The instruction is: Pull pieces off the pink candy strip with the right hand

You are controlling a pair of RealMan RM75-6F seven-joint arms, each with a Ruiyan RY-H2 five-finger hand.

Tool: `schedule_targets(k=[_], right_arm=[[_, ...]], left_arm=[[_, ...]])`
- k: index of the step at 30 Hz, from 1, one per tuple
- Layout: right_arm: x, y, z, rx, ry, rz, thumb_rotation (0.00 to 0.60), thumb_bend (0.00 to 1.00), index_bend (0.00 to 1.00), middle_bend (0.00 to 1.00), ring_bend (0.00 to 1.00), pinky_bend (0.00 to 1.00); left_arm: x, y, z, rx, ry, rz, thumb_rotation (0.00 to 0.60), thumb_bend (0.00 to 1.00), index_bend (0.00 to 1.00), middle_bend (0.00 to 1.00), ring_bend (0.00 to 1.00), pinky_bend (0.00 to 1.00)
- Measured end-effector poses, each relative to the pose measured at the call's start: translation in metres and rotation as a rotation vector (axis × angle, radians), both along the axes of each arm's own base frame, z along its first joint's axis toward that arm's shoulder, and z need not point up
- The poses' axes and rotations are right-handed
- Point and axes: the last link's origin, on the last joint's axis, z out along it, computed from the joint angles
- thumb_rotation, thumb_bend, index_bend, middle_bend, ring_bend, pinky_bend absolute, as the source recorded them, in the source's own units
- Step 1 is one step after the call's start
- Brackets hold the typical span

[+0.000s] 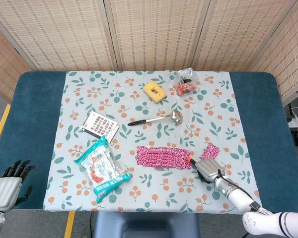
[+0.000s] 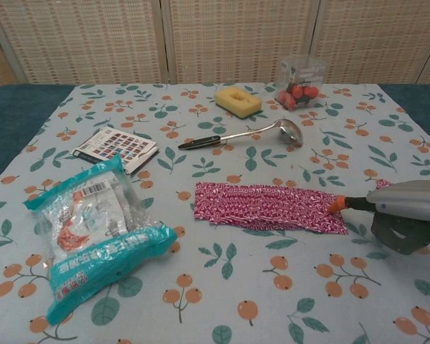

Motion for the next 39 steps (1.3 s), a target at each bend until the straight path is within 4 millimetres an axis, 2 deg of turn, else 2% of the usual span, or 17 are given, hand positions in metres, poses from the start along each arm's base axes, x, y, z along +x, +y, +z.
schedule_targets(k=[18, 28, 39], right_arm=[[-0.031, 0.026, 0.019, 0.064, 0.125, -0.023, 0.6, 0.91, 0.15, 0.71, 0.83, 0.78], [-0.044, 0.051, 0.049, 0.063, 0.164, -0.028, 0.6, 0.91, 0.15, 0.71, 0.83, 0.78], [-0.052, 0.063, 0.071, -0.005, 0.148, -0.04, 0.6, 0.91, 0.15, 0.71, 0.83, 0.78]], left_arm=[[0.001, -0.001, 0.0, -0.002, -0.001, 0.002, 0.6, 0.44, 0.19, 0.1, 0.06, 0.19], [0.002, -0.001, -0.001, -0.011, 0.002, 0.004, 0.6, 0.44, 0.2, 0.1, 0.06, 0.19], [0.002, -0.001, -0.002, -0.016, 0.005, 0.008, 0.6, 0.44, 0.2, 0.1, 0.06, 0.19]])
